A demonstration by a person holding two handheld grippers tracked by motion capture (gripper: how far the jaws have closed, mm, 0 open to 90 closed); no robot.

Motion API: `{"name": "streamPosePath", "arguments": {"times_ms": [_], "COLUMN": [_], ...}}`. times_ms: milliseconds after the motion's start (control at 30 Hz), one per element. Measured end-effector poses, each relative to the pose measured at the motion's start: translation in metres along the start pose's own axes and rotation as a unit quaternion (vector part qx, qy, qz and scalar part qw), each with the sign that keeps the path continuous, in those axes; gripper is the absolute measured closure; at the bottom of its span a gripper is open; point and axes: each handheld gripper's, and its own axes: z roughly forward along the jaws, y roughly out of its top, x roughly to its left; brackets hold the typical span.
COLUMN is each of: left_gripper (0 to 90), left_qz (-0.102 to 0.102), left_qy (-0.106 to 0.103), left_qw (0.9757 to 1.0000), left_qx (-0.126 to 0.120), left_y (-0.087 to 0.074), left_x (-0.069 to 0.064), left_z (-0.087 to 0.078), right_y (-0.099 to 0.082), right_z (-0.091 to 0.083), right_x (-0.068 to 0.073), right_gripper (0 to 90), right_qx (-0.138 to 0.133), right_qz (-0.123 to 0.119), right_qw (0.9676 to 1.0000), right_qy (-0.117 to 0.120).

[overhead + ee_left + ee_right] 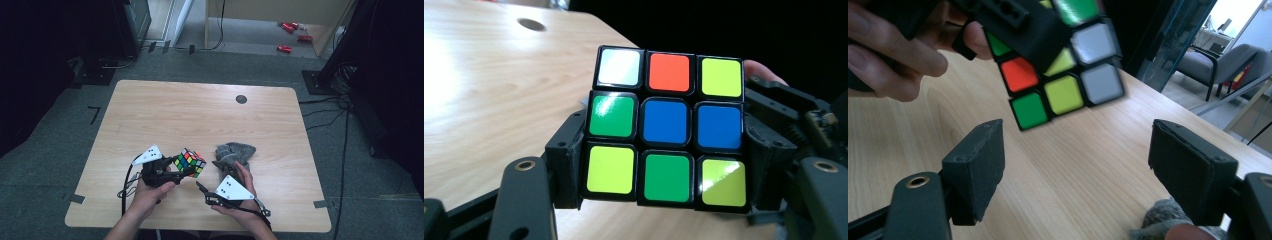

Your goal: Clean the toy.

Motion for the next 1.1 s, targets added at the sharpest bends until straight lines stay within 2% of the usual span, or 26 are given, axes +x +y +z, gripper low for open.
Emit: {"name": "streamPosePath", "arguments": {"times_ms": [67, 267, 367, 433, 533, 633, 800, 867, 1033, 1067, 1100], "left_gripper": [33.8, 33.8, 33.7, 33.6, 33.4, 32.0, 20.9, 19.6, 19.5, 19.0, 18.7], "left_qz": [-0.001, -0.014, -0.015, -0.013, -0.024, -0.024, 0.002, 0.023, 0.072, 0.072, 0.096], "left_qy": [-0.011, -0.033, -0.051, -0.052, -0.055, -0.064, -0.065, -0.050, -0.026, -0.026, -0.010], "left_qw": [0.9999, 0.9989, 0.9977, 0.9975, 0.9969, 0.9962, 0.9971, 0.9978, 0.9964, 0.9964, 0.9948], "left_qx": [0.010, 0.030, 0.043, 0.046, 0.051, 0.054, 0.039, 0.036, 0.036, 0.036, 0.032], "left_y": [0.000, -0.001, -0.002, -0.002, -0.003, -0.003, 0.001, 0.002, 0.003, 0.003, 0.002], "left_x": [-0.003, -0.008, -0.011, -0.012, -0.009, -0.007, -0.008, -0.007, -0.005, -0.005, -0.005], "left_z": [0.004, 0.010, 0.014, 0.015, 0.016, 0.016, 0.011, 0.008, 0.001, 0.001, -0.001], "right_y": [-0.001, -0.003, -0.003, -0.003, -0.003, -0.003, -0.003, -0.004, -0.006, -0.006, -0.005], "right_z": [0.003, 0.007, 0.007, 0.006, 0.006, 0.006, 0.005, 0.005, 0.004, 0.003, 0.002], "right_x": [0.005, 0.010, 0.013, 0.015, 0.017, 0.017, 0.013, 0.009, -0.002, -0.005, -0.007], "right_gripper": [22.0, 21.4, 27.0, 29.0, 31.9, 33.7, 33.8, 33.8, 33.8, 33.8, 33.8], "right_qx": [0.005, 0.011, 0.008, 0.006, 0.010, 0.015, 0.022, 0.028, 0.046, 0.047, 0.048], "right_qz": [-0.007, -0.022, -0.042, -0.053, -0.076, -0.071, -0.049, -0.035, 0.000, 0.006, 0.012], "right_qw": [1.0000, 0.9995, 0.9985, 0.9979, 0.9960, 0.9965, 0.9980, 0.9985, 0.9983, 0.9981, 0.9978], "right_qy": [0.002, -0.020, -0.034, -0.038, -0.047, -0.041, -0.033, -0.030, -0.036, -0.040, -0.044]}}
